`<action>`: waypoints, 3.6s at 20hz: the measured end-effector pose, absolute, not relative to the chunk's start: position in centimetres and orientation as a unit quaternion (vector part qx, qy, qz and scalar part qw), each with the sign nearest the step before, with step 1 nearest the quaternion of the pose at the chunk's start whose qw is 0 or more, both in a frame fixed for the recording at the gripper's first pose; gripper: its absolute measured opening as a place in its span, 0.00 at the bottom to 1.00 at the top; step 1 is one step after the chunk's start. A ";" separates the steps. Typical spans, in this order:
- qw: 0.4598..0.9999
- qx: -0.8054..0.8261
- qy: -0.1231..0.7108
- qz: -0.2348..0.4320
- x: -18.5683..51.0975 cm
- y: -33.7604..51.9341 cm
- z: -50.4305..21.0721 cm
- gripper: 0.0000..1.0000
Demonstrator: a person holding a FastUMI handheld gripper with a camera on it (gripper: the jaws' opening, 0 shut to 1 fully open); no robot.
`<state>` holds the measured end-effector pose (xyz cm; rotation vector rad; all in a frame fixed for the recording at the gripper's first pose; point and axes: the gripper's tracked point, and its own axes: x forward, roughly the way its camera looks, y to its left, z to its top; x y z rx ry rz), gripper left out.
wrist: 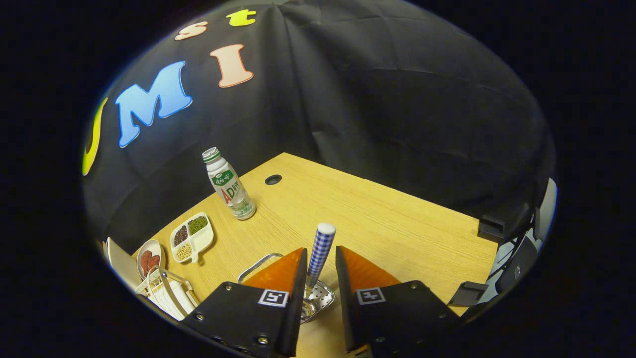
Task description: Take the plate from the dish rack, then take the spoon from the basket and place it into the plate.
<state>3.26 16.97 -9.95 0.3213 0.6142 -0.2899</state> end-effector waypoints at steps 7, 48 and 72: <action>0.943 0.135 0.283 -0.107 4.1 19.0 -8.4 0.08; 0.949 -0.050 0.276 0.142 -22.7 39.3 -6.3 0.12; 0.966 -0.012 0.244 0.086 -19.4 35.9 -1.7 0.28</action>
